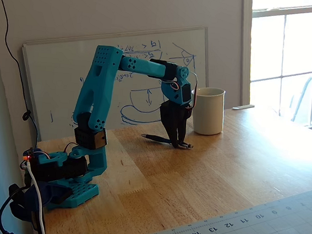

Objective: Grasp a pen and put it in a mug.

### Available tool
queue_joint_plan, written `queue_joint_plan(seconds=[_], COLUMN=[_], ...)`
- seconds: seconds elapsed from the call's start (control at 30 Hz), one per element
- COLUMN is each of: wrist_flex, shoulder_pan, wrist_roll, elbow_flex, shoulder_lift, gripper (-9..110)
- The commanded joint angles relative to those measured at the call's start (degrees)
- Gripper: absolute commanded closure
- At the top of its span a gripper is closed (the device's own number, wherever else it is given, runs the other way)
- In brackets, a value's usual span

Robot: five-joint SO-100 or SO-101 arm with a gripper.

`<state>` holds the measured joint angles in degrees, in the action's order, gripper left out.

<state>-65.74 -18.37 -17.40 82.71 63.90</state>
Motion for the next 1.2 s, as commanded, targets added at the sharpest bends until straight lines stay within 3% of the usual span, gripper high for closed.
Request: queue_joint_plan(seconds=[0.0,0.17,0.67,0.97,1.17], wrist_flex=[0.4,0.4,1.5,11.2,11.8], shoulder_pan=[0.7,5.2,5.4,5.3,5.3], wrist_roll=[-0.3,0.4,-1.1,-14.9,-17.3], elbow_flex=[-4.1,-3.1,-3.2,-3.0,-3.1], shoulder_lift=[13.7,22.0,39.9,41.2,41.3], gripper=[101,101,100,98,97])
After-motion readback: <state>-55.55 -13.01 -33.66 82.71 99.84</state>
